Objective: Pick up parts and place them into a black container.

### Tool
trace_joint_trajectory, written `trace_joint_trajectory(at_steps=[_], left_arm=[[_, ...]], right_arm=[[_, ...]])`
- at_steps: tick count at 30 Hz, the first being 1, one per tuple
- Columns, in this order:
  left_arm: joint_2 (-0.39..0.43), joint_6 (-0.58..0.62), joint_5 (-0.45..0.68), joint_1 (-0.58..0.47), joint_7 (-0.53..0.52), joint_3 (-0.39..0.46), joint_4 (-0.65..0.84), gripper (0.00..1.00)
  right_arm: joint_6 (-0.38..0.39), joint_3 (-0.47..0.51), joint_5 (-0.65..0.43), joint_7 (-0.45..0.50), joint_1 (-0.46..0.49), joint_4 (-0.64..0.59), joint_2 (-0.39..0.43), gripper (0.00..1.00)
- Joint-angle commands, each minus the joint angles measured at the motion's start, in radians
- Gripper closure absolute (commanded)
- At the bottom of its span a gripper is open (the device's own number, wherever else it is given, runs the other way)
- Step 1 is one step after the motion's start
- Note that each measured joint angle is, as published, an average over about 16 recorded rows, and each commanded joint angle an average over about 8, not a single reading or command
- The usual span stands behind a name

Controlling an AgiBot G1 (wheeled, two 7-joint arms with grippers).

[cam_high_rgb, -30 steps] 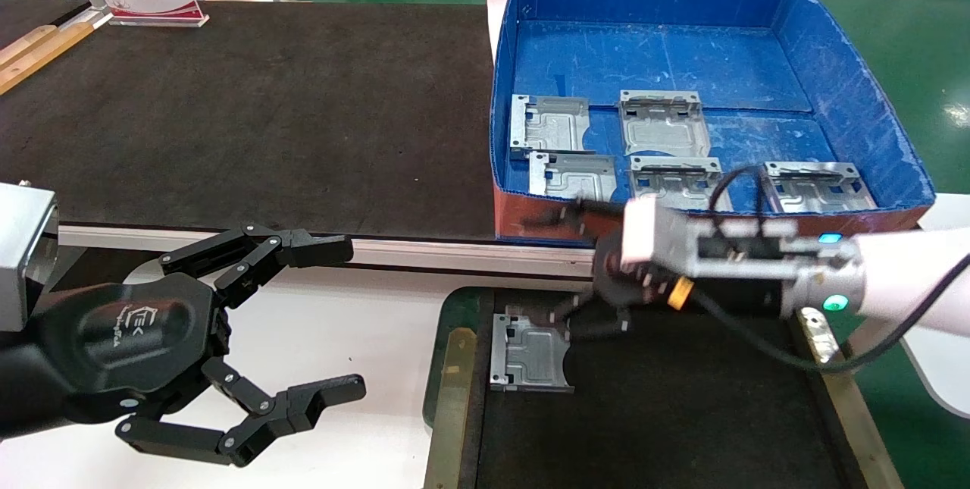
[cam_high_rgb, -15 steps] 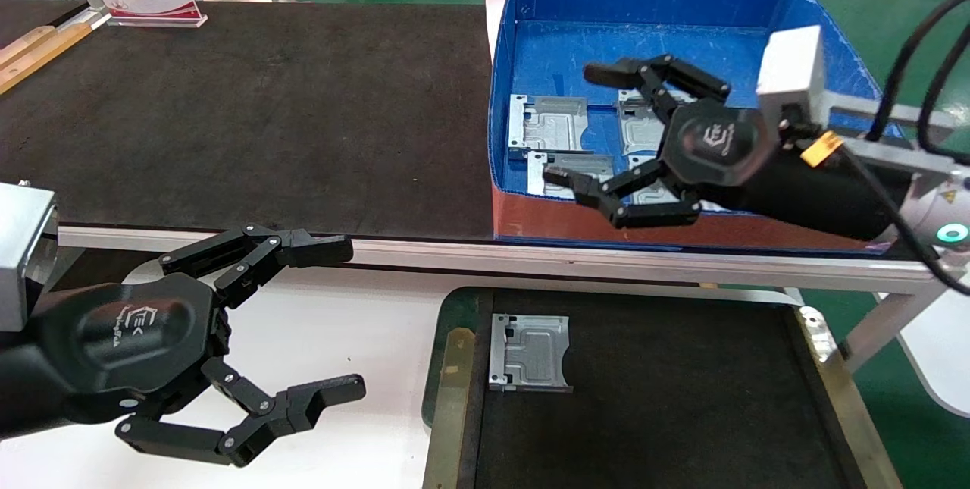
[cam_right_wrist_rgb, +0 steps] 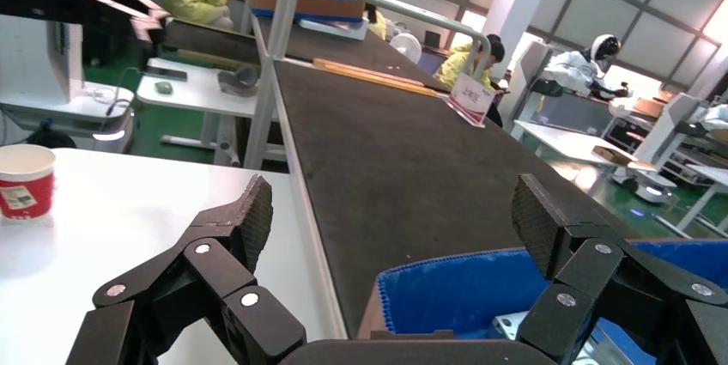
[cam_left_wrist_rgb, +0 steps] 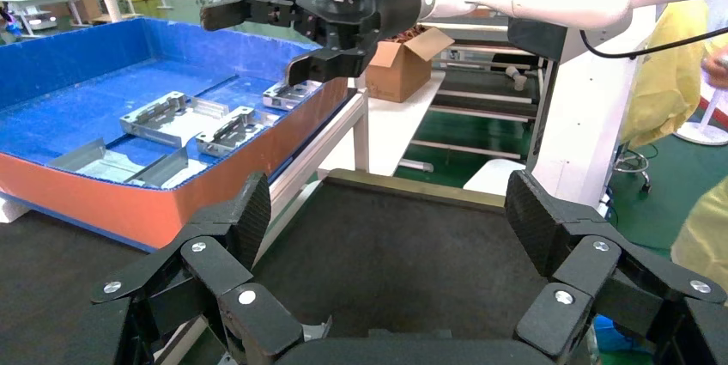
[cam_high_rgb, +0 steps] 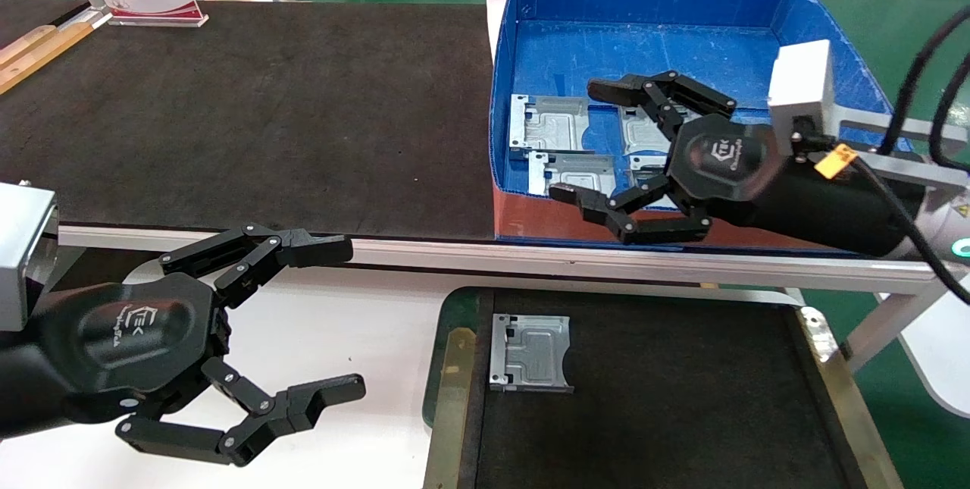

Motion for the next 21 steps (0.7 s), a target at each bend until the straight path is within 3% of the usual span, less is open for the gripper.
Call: trace_joint_trajectory(at_steps=[1, 21], left_arm=[[0.0, 0.0, 0.0, 0.0, 0.0, 0.0, 0.0, 0.0], [0.0, 0.0, 0.0, 0.0, 0.0, 0.0, 0.0, 0.0]], right_arm=[[0.003, 0.007, 0.005, 0.021, -0.017, 0.031, 0.012, 0.0], [0.037, 0.083, 0.054, 0.234, -0.187, 0.349, 0.13, 0.0]])
